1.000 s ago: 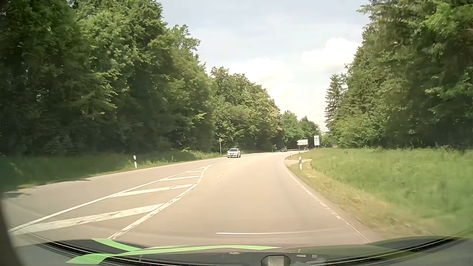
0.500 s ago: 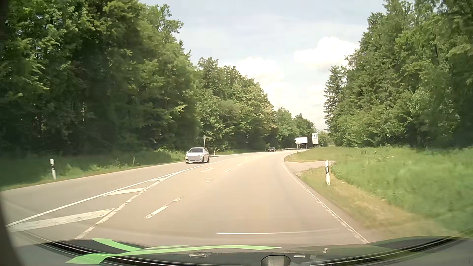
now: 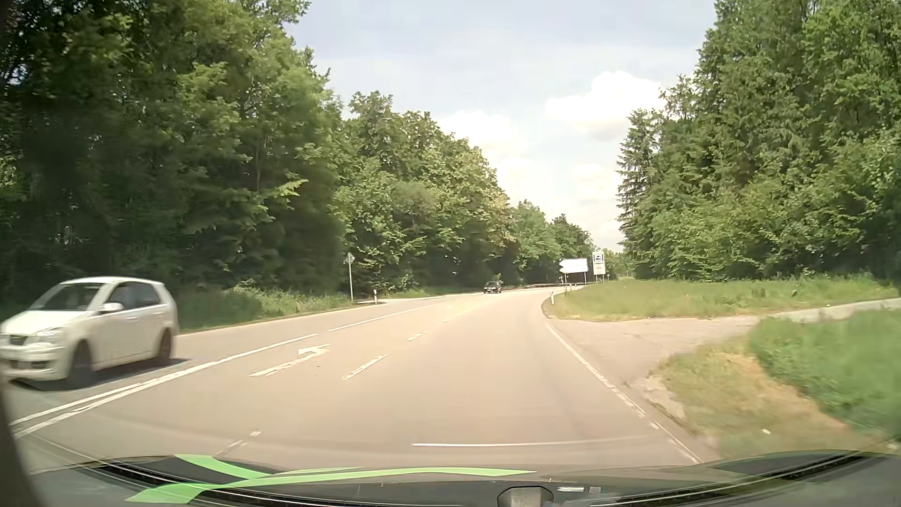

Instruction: Follow the waypoints while adhering to traffic rules and regulations

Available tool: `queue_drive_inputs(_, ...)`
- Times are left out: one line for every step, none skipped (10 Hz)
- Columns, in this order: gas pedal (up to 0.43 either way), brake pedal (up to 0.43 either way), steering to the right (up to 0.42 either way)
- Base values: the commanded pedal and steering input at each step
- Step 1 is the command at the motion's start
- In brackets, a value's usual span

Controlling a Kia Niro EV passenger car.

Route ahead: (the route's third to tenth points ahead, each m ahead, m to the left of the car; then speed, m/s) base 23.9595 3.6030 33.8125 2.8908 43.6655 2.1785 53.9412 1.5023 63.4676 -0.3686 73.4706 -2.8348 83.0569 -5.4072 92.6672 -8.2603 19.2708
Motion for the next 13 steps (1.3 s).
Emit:
queue_drive_inputs(0.177,0.0,0.01)
queue_drive_inputs(0.177,0.0,0.01)
queue_drive_inputs(0.177,0.0,0.01)
queue_drive_inputs(0.177,0.0,0.01)
queue_drive_inputs(0.177,0.0,0.01)
queue_drive_inputs(0.177,0.0,0.01)
queue_drive_inputs(0.177,0.0,0.01)
queue_drive_inputs(0.177,0.0,0.01)
queue_drive_inputs(0.177,0.0,0.011)
queue_drive_inputs(0.177,0.0,0.01)
queue_drive_inputs(0.177,0.0,0.01)
queue_drive_inputs(0.177,0.0,0.011)
queue_drive_inputs(0.177,0.0,0.01)
